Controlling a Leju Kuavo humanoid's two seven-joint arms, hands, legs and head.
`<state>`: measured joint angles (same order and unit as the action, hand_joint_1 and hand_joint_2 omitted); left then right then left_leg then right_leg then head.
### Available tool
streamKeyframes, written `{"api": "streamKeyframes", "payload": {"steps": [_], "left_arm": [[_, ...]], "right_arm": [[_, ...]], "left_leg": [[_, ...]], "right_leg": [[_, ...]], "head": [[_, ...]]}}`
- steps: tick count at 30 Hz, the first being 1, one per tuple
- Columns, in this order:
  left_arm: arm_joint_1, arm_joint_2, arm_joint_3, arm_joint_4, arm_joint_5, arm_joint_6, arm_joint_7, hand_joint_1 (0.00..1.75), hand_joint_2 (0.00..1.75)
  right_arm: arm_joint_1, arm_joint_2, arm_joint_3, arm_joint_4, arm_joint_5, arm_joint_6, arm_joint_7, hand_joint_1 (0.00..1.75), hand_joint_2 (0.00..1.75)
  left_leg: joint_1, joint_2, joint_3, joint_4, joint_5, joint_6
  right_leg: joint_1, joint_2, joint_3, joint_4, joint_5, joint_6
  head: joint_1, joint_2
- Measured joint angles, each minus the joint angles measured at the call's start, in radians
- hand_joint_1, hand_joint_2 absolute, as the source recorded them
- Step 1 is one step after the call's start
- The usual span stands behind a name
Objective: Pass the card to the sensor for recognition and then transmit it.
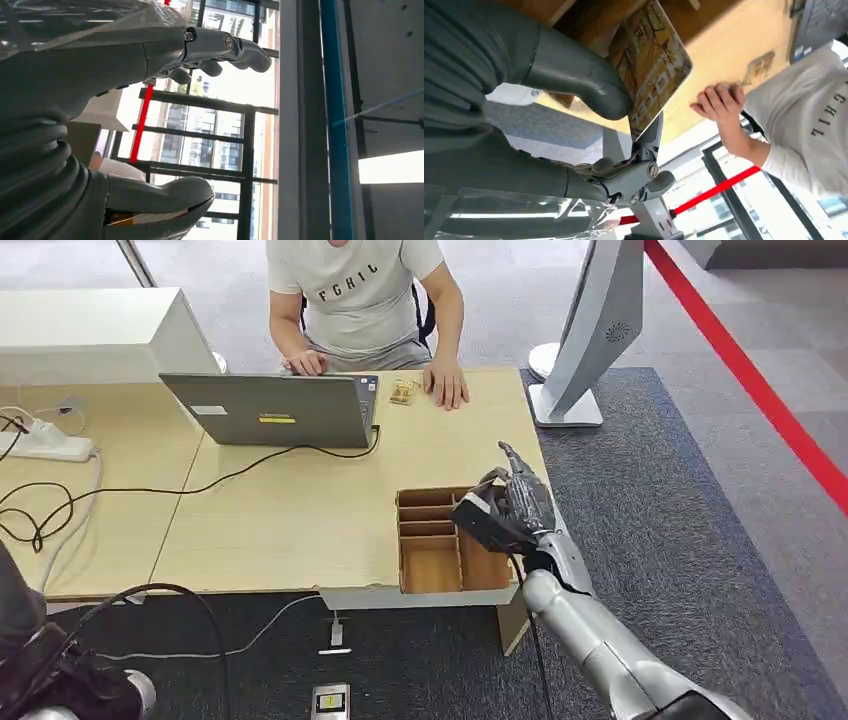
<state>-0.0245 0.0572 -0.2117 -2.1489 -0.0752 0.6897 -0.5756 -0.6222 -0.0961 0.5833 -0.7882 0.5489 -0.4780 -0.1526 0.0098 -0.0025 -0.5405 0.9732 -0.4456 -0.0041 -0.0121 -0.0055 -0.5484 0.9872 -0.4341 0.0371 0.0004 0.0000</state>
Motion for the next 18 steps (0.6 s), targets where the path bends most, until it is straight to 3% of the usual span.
{"api": "streamKeyframes", "payload": {"steps": [18], "left_arm": [[-0.006,0.000,0.000,0.000,0.018,0.000,-0.001,0.00,1.75]], "right_arm": [[-0.063,-0.042,-0.018,-0.129,-0.042,-0.059,0.028,1.75,1.75]], "left_leg": [[0.000,0.000,0.000,0.000,0.000,0.000]], "right_leg": [[0.000,0.000,0.000,0.000,0.000,0.000]], "head": [[0.000,0.000]]}}
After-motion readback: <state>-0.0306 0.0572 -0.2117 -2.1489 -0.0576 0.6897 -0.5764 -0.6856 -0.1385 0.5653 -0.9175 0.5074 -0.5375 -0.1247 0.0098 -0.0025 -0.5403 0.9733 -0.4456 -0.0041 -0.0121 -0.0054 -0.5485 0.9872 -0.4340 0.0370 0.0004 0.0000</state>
